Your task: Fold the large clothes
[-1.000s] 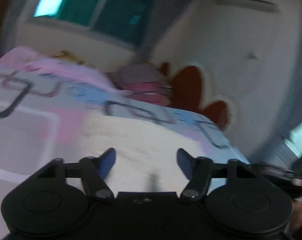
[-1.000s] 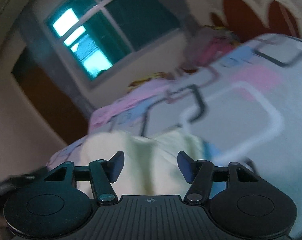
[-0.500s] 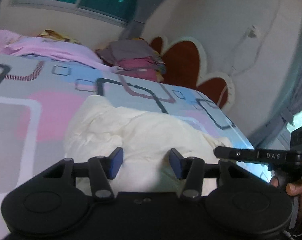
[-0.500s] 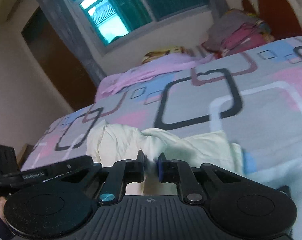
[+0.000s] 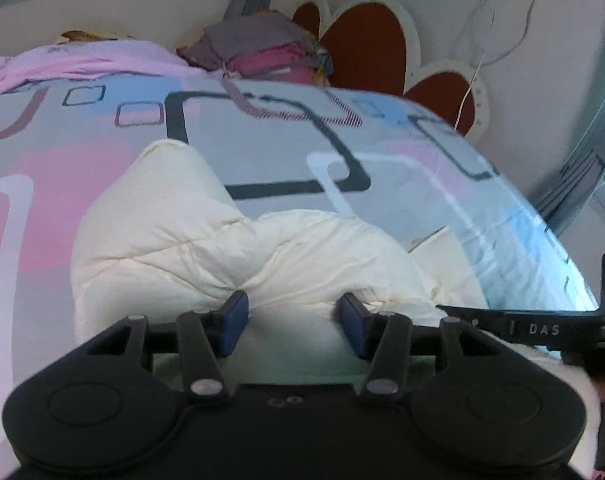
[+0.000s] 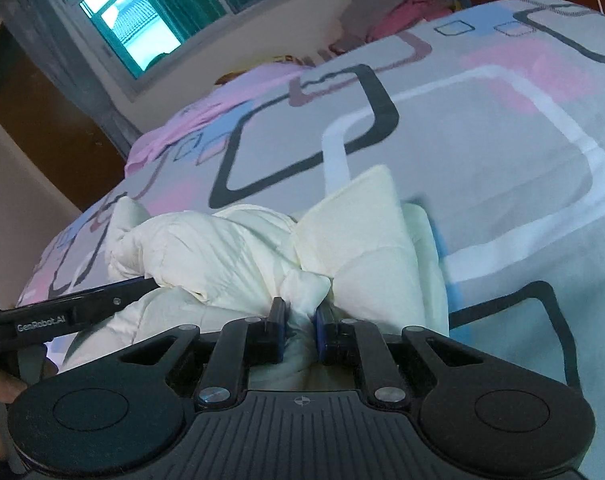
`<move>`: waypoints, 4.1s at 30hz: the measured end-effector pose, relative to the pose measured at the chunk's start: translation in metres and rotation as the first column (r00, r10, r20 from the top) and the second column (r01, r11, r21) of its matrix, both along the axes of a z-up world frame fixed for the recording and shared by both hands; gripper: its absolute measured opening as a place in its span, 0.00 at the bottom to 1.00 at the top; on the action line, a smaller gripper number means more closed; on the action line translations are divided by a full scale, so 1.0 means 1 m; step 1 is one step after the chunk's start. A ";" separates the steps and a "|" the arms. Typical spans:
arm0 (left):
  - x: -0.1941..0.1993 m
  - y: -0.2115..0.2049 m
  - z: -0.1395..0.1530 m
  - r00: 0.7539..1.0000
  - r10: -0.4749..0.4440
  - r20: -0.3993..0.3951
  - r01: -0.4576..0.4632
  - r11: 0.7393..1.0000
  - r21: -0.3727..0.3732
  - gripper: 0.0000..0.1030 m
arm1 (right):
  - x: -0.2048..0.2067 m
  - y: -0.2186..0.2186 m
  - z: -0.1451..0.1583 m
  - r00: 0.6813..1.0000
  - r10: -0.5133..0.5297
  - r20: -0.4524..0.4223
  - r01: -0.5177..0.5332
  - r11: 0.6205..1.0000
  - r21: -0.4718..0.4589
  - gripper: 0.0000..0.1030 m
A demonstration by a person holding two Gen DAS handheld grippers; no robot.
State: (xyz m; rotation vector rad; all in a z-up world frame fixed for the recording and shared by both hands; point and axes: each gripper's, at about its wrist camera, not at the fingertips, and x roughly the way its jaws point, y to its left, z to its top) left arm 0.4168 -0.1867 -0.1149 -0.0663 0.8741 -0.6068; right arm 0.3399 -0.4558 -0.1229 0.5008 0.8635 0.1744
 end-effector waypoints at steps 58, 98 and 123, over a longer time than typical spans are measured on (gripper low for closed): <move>-0.135 0.016 0.013 0.990 -0.034 0.135 0.012 0.988 0.155 0.45 | -0.102 0.037 0.029 0.993 0.099 -0.070 -0.110 0.981 -0.163 0.29; -0.081 0.000 0.044 0.981 0.072 0.180 -0.099 0.985 0.143 0.61 | -0.030 0.048 0.067 0.987 0.150 0.053 -0.131 0.956 -0.264 0.30; -0.114 0.136 -0.011 0.918 0.295 -0.263 -0.355 0.909 -0.218 0.95 | -0.110 -0.102 -0.025 0.981 -0.100 -0.166 0.174 0.832 0.526 0.93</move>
